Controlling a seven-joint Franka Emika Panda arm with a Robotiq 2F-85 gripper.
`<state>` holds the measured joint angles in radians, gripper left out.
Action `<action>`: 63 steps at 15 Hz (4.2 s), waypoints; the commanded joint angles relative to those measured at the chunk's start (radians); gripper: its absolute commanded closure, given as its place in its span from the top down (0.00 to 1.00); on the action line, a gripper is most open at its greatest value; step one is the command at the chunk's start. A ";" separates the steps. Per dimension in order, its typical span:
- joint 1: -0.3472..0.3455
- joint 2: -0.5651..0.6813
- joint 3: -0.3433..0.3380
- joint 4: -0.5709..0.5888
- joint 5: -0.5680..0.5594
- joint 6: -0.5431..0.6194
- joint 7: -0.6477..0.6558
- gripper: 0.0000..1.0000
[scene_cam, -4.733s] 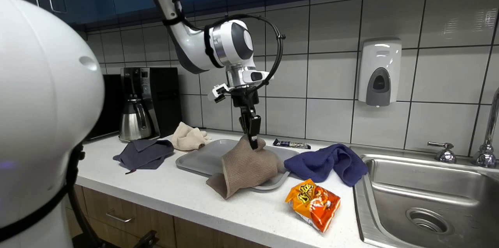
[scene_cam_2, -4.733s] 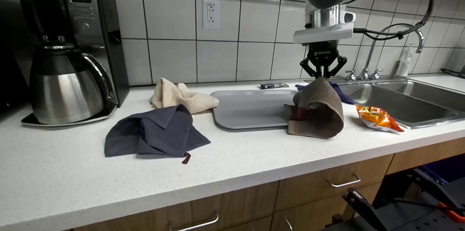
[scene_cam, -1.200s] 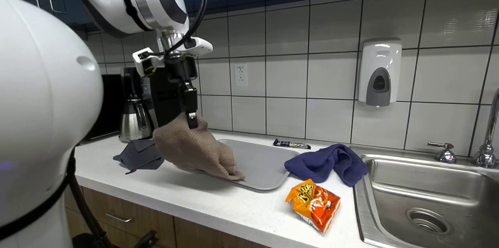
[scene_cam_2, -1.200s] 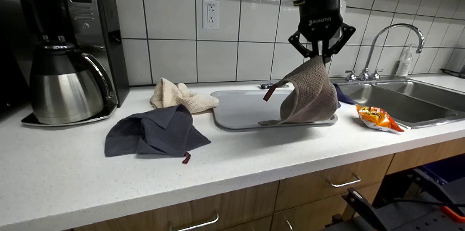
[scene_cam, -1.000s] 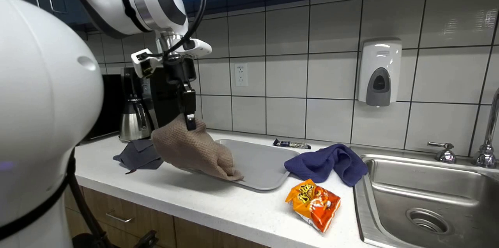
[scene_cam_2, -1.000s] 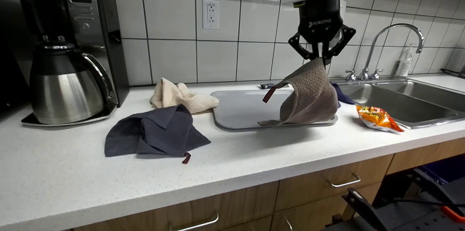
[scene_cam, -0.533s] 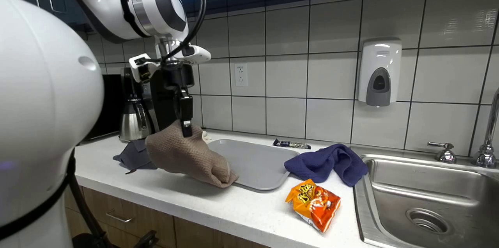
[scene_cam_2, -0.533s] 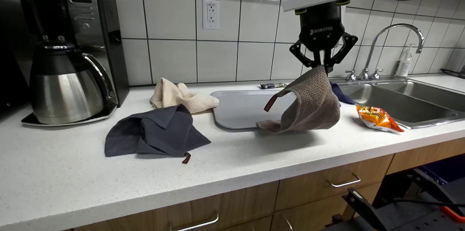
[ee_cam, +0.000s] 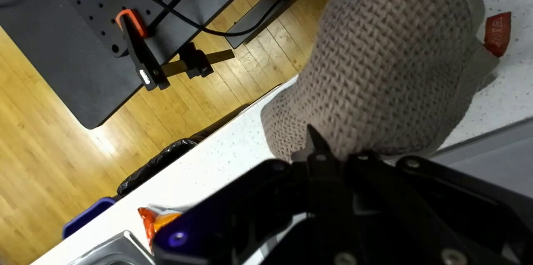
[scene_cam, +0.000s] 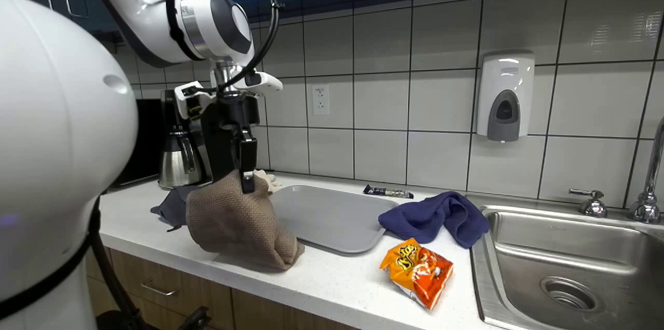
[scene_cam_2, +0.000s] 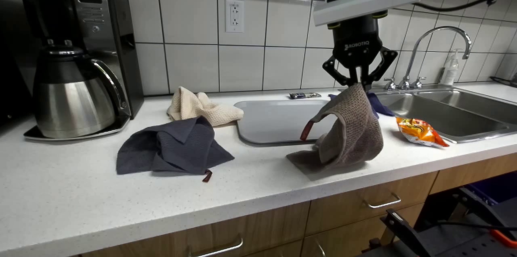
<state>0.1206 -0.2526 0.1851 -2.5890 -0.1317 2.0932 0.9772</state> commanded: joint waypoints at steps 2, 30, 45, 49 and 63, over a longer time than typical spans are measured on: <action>-0.020 0.049 -0.004 0.026 0.006 0.004 -0.021 0.01; -0.030 0.356 -0.116 0.216 -0.041 0.061 -0.028 0.01; -0.013 0.368 -0.121 0.238 -0.038 0.050 -0.027 0.59; -0.010 0.363 -0.121 0.241 -0.040 0.049 -0.024 0.89; -0.003 0.319 -0.115 0.242 -0.044 0.052 -0.023 1.00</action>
<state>0.1098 0.1058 0.0707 -2.3441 -0.1594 2.1572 0.9665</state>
